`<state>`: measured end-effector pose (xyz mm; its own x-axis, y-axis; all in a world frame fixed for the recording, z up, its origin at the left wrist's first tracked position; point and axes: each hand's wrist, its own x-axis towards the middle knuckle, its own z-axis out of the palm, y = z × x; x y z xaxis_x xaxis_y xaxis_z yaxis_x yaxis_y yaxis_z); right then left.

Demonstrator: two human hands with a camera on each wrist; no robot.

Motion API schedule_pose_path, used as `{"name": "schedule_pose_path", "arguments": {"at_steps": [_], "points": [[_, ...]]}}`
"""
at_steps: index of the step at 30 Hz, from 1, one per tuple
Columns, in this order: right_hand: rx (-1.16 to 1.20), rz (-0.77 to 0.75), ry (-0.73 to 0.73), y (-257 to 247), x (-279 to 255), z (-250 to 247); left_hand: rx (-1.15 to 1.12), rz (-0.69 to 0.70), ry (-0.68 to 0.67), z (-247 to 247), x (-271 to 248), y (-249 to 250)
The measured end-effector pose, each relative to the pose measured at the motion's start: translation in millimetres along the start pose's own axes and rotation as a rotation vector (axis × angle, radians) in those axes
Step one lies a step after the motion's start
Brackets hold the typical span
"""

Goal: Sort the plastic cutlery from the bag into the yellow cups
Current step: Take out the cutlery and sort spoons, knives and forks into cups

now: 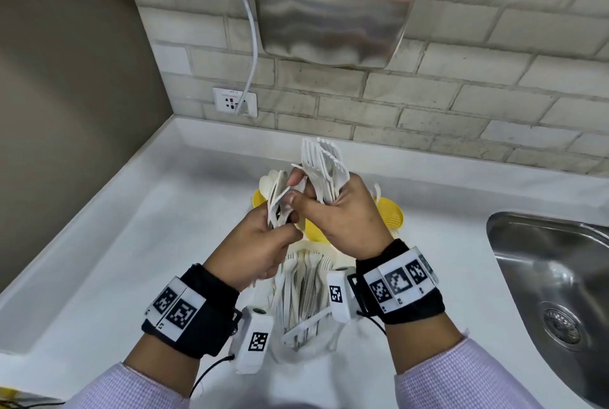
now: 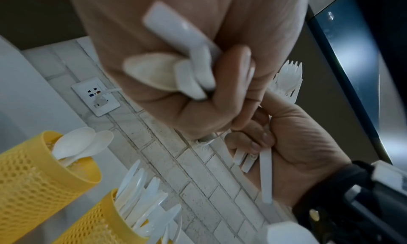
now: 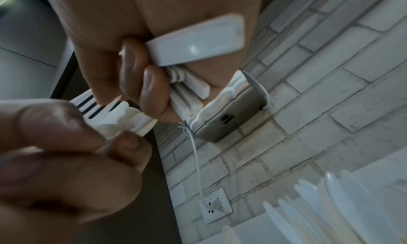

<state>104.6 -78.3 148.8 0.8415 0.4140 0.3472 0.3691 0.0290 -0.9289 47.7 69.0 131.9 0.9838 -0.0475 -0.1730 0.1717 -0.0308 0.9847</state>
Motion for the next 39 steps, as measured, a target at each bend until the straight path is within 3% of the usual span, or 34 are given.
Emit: {"name": "schedule_pose_path", "arguments": {"at_steps": [3, 8, 15, 20, 23, 28, 35, 39], "points": [[0.005, -0.025, -0.024, -5.0, 3.1, -9.6, -0.014, -0.005, -0.004, -0.1, 2.0, -1.3], [0.191, 0.010, 0.145, -4.1, 8.8, -19.7, -0.035, 0.018, 0.017, -1.7, 3.2, -0.5], [0.162, 0.132, -0.008, -8.0, 0.5, -7.4, 0.025, 0.026, 0.025, 3.7, 5.0, 3.1], [0.064, 0.130, -0.007, -11.9, -1.7, -1.0, 0.049, 0.057, 0.047, 3.3, 4.3, 5.9], [0.076, 0.166, 0.065, -16.0, -0.9, 2.0, 0.047, 0.065, 0.047, 2.2, 4.1, 6.2], [0.423, 0.260, 0.242, -15.3, 7.8, 3.5, 0.033, 0.085, 0.043, 1.5, 0.9, 8.2], [0.947, 0.373, 0.335, -16.0, 11.0, -4.6, -0.063, 0.052, 0.047, 2.1, 1.8, 8.0], [0.970, 0.252, 0.506, -15.1, 16.5, -5.3, -0.141, 0.054, 0.091, 1.0, 4.9, 4.3]]}}
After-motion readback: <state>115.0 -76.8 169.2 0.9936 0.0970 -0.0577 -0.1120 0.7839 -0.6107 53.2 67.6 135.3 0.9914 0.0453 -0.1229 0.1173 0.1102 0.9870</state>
